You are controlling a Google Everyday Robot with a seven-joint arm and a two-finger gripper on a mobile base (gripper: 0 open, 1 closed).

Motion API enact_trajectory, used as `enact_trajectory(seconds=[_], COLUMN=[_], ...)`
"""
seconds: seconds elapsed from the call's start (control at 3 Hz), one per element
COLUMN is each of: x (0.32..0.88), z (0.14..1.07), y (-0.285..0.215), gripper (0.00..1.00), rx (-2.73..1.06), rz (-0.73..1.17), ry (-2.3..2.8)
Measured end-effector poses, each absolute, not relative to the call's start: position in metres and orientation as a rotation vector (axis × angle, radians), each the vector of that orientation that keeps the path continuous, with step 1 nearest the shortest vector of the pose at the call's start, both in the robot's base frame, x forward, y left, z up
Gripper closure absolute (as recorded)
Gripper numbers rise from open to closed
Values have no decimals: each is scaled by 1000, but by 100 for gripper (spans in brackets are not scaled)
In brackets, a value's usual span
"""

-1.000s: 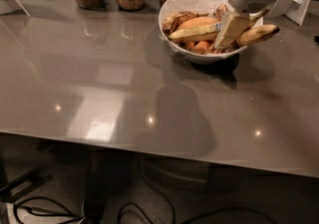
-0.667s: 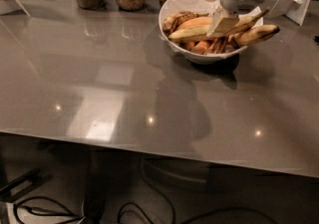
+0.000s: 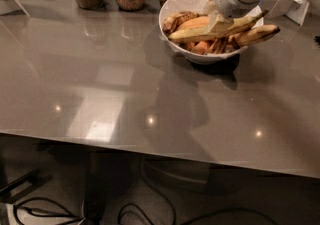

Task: Pick banana from white bowl

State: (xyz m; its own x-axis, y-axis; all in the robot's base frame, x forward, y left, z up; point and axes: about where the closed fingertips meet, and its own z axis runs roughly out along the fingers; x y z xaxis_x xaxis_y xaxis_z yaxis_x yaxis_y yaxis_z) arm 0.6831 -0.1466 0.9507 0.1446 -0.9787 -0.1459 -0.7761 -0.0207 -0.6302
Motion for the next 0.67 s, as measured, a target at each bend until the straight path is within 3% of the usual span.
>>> enact_trajectory(seconds=[0.33, 0.67], x=[686, 690], z=[950, 944], y=[-149, -155], gripper=[38, 38], rx=[-1851, -1870], rz=[-448, -455], ry=[1692, 1715])
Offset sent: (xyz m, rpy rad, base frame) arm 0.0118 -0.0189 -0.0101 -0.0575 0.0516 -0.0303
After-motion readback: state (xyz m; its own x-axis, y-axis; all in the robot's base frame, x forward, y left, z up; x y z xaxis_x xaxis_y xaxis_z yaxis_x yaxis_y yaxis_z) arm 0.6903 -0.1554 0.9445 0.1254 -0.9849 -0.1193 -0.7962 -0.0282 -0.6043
